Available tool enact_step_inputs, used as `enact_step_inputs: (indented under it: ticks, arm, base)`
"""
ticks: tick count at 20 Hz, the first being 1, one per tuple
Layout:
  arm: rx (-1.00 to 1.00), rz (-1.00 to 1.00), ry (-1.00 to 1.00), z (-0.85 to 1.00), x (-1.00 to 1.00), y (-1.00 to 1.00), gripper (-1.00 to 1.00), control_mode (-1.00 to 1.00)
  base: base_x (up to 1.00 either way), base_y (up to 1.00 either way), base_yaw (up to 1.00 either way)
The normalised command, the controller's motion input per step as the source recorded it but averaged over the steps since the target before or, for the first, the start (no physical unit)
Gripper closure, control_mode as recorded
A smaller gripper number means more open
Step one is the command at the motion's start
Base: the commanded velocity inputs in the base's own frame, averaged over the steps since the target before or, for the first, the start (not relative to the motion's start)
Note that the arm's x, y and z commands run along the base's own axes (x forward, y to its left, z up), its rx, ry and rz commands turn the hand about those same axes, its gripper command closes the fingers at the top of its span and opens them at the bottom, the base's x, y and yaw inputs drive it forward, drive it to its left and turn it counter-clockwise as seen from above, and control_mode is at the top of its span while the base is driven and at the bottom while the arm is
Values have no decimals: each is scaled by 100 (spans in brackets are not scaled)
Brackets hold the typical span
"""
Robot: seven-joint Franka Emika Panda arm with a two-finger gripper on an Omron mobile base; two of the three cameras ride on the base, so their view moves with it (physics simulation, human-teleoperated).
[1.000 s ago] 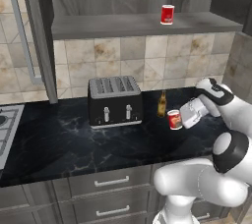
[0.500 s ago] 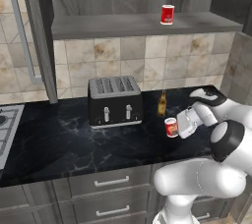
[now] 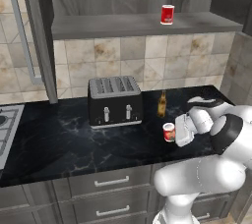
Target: Restock the canned food cabinet by taking the new fresh canned food from the counter and placing it in the cabinet. Then, take the old canned food from the cabinet and place it on the counter.
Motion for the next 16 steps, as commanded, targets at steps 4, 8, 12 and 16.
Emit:
enact_step_inputs:
  ticks: [4,8,12,16]
  arm:
    - [0,0,-1,0,12,0,-100,-100]
    - [1,0,0,0,2,-4,-100,-100]
    - [0,0,-2,-1,0,-11,-100,-100]
    - [5,0,-3,17,-6,-6,-100,-100]
  base:
    - [0,0,0]
    - [0,0,0]
    - [0,0,0]
    - [0,0,0]
